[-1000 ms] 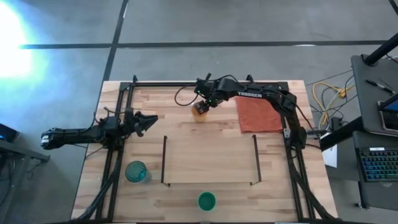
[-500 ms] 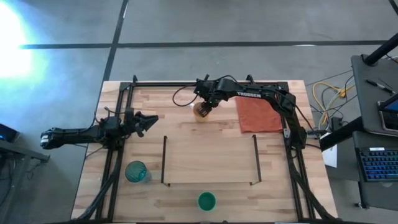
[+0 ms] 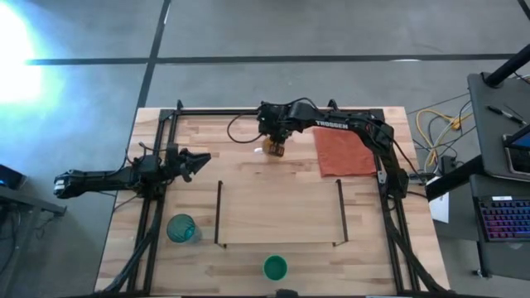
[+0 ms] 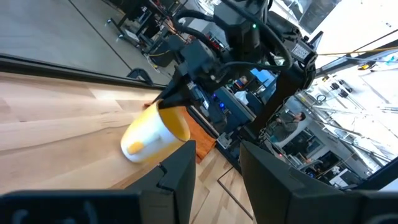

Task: Stack small to large cups/mugs on shelf
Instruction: Put the yellow mug on the shelf

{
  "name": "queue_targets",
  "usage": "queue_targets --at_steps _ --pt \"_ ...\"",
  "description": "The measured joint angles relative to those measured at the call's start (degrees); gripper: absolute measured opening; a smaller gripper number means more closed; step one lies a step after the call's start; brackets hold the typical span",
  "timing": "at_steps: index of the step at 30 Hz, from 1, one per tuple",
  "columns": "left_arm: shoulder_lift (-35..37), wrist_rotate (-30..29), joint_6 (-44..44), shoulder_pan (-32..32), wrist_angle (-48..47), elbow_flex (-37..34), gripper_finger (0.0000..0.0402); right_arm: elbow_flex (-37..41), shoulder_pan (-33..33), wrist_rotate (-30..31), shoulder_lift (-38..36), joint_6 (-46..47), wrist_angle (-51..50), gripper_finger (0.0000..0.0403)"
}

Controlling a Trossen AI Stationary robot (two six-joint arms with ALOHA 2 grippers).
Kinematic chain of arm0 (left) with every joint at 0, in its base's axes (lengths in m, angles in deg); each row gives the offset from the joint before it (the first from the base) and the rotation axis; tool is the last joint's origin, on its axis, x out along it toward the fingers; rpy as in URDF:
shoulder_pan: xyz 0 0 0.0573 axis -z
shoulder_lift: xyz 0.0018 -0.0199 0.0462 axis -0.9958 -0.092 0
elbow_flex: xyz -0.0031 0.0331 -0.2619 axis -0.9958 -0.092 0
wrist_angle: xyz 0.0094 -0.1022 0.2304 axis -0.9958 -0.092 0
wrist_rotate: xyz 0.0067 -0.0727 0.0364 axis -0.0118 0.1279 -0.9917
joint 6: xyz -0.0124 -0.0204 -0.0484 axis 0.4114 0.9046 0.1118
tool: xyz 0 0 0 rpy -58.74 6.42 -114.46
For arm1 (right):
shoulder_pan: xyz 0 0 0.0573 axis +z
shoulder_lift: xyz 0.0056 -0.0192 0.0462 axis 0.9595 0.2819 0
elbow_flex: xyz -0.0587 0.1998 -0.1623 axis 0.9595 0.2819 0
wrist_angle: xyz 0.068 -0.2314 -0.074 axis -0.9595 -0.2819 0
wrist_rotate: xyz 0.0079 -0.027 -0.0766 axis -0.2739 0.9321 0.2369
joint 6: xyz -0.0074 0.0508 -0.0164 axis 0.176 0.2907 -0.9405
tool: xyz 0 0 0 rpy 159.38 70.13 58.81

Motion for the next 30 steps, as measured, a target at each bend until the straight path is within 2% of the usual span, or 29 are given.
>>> queue_targets --at_steps 5,9,12,15,20,25,28,30 --pt "0.00 -0.18 0.02 0.00 0.03 0.00 0.0112 -0.51 -0.04 -1.21 0.07 -9.77 0.23 0.0014" --pt "-0.01 -0.22 0.06 0.00 0.05 0.00 0.0112 -0.49 -0.07 -6.16 1.50 -9.71 -1.48 0.0014" --pt "0.11 -0.22 0.08 0.00 0.17 0.00 0.0112 -0.51 0.05 -6.52 2.04 -6.86 -1.05 0.0021" --pt "0.13 -0.22 0.11 0.00 0.10 0.00 0.0112 -0.36 0.20 -6.76 2.13 -5.15 1.33 0.0048" --pt "0.04 -0.65 0.13 0.00 0.07 0.00 0.0112 -1.51 0.32 -6.79 1.93 -3.94 1.79 0.0120" --pt "0.00 -0.66 0.16 0.00 0.07 0.00 0.0112 -2.53 0.21 -2.62 1.66 0.68 2.02 0.0181" --pt "-0.02 -0.65 1.06 0.00 0.03 0.00 0.0112 -4.78 0.27 0.41 0.56 8.25 1.26 0.0202" --pt "-0.32 -0.62 2.08 0.00 -0.03 0.00 0.0112 -7.59 0.05 1.04 0.08 18.54 -3.20 0.0209"
